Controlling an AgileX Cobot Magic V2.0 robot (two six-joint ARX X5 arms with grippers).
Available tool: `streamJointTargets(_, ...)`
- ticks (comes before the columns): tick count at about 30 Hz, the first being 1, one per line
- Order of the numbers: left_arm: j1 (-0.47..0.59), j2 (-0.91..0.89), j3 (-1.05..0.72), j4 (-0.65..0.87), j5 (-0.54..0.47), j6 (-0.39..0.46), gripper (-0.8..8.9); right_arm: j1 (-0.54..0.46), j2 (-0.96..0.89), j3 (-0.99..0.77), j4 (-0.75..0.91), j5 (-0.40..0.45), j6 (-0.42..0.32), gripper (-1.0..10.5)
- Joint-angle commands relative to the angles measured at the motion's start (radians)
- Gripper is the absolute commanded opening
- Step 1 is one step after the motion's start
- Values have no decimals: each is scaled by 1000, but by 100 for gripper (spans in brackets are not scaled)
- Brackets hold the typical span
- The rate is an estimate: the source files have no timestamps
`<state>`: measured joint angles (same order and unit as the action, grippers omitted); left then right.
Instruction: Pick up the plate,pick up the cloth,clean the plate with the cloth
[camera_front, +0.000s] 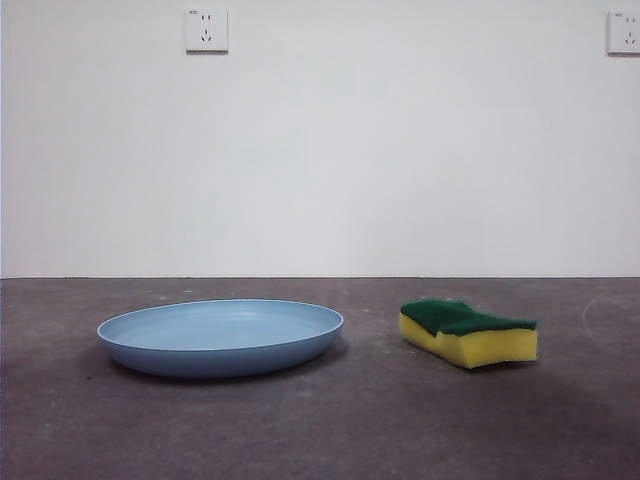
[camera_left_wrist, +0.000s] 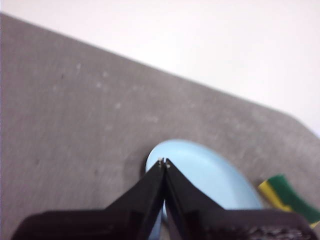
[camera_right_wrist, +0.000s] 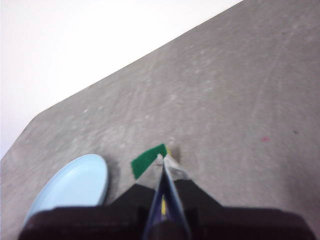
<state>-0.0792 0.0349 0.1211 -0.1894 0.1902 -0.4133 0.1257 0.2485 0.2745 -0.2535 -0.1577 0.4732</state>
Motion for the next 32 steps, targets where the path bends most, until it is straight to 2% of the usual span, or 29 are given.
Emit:
streamJointTargets(1,2,49,58,-23,-4,-12,-6,0,94,85,-8,-55,-74,-16)
streamJointTargets(6,2,196,182,-58,3,3,-6,0,265,227,-34,-157,-124,-16)
streamJointTargets(10,2,352,317,-127,43,97,-6,0,408,347,-99,-234,-200,-16)
streamJointTargets(16,1,602,532,-335,108,249,-5,0,598,522,-313,-237,-369,-16)
streamJointTargets(20,0,747,644,-420,151,300,3,0,691,605,-419,-235,-421,45)
streamJointTargets(21,0,773,661,-423,166,312,21,0,702,614,-430,-235,-423,54)
streamJointTargets(24,0,835,704,-414,216,313,262,0,727,628,-436,-235,-422,165)
streamJointTargets(25,0,852,713,-402,235,312,346,0,732,630,-435,-233,-422,245)
streamJointTargets(26,0,871,720,-381,239,308,392,0,734,630,-435,-233,-420,344)
streamJointTargets(27,-2,888,722,-360,238,306,391,0,735,630,-435,-230,-419,450)
streamJointTargets(28,-6,906,725,-348,237,307,390,0,735,630,-435,-228,-418,506)
streamJointTargets(32,-38,1047,774,-312,201,307,377,0,735,630,-433,-229,-419,505)
